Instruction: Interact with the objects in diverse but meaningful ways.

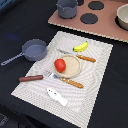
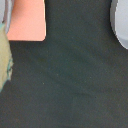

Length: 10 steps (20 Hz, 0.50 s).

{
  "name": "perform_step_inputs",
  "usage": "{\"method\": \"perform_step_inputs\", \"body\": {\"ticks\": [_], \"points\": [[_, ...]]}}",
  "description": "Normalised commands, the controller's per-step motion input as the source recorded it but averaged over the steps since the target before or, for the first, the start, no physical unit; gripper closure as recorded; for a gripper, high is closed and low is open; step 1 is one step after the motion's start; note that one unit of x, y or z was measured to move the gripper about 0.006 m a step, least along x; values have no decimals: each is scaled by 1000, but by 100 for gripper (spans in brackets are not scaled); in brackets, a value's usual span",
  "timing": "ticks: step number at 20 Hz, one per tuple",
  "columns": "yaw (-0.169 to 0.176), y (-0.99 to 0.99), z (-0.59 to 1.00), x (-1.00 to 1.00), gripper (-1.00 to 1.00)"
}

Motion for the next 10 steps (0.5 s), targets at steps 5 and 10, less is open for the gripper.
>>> {"method": "perform_step_inputs", "body": {"ticks": [5, 10], "points": [[-21, 23, -14, 277, -100], [-30, 86, -66, 503, -100]]}}
